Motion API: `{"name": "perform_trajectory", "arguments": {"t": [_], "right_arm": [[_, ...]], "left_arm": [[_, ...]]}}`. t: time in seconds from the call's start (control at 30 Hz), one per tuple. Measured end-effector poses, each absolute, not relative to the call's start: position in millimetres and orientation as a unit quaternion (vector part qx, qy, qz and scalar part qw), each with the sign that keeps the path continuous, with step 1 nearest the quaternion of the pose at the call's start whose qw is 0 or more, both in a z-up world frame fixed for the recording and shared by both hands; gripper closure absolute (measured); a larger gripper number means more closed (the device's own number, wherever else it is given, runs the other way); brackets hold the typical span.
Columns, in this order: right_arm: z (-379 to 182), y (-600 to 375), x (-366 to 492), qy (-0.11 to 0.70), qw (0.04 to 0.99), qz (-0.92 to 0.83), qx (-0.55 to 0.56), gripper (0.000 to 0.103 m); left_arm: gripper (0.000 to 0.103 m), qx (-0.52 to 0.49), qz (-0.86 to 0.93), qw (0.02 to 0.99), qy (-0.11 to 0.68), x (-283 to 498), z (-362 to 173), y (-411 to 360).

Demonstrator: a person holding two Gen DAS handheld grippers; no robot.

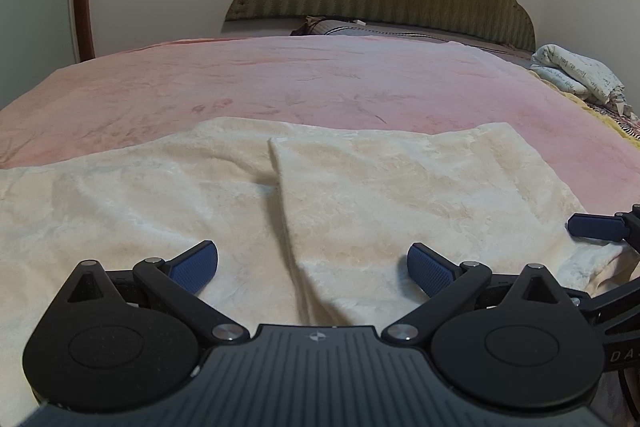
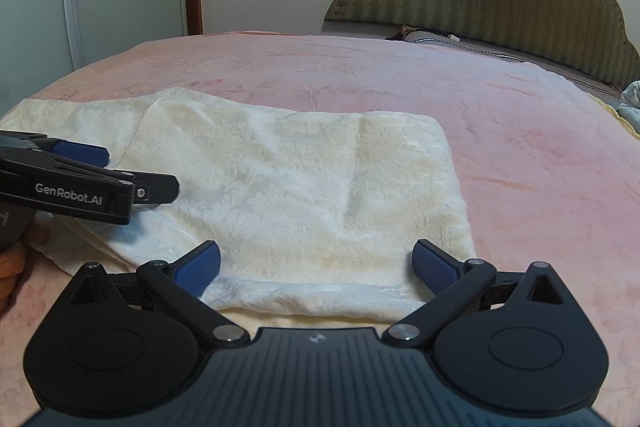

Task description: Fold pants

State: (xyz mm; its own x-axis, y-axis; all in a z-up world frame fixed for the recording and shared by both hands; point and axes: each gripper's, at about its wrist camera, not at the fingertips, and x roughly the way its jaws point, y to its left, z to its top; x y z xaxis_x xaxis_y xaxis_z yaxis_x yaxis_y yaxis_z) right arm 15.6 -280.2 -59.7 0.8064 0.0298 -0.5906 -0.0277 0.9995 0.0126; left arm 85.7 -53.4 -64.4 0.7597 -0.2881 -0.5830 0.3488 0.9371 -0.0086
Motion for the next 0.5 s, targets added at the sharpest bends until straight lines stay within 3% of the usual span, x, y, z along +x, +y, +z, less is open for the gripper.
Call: {"name": "perform_trajectory", "arguments": {"t": [0.27,0.5], "right_arm": [[-52.9,-263.3,11.0,0.292,0.956,-0.001,-0.027,0.000],[-21.9,-177.3,8.7,0.224,0.960,0.116,-0.125,0.000]], "left_arm": [[0.000,0.055,-0.132,0.950,0.279,63.4,-45.2,-10.1],[0.001,0.027,-0.003,0.963,0.268,40.1,-30.2,78.5]]}}
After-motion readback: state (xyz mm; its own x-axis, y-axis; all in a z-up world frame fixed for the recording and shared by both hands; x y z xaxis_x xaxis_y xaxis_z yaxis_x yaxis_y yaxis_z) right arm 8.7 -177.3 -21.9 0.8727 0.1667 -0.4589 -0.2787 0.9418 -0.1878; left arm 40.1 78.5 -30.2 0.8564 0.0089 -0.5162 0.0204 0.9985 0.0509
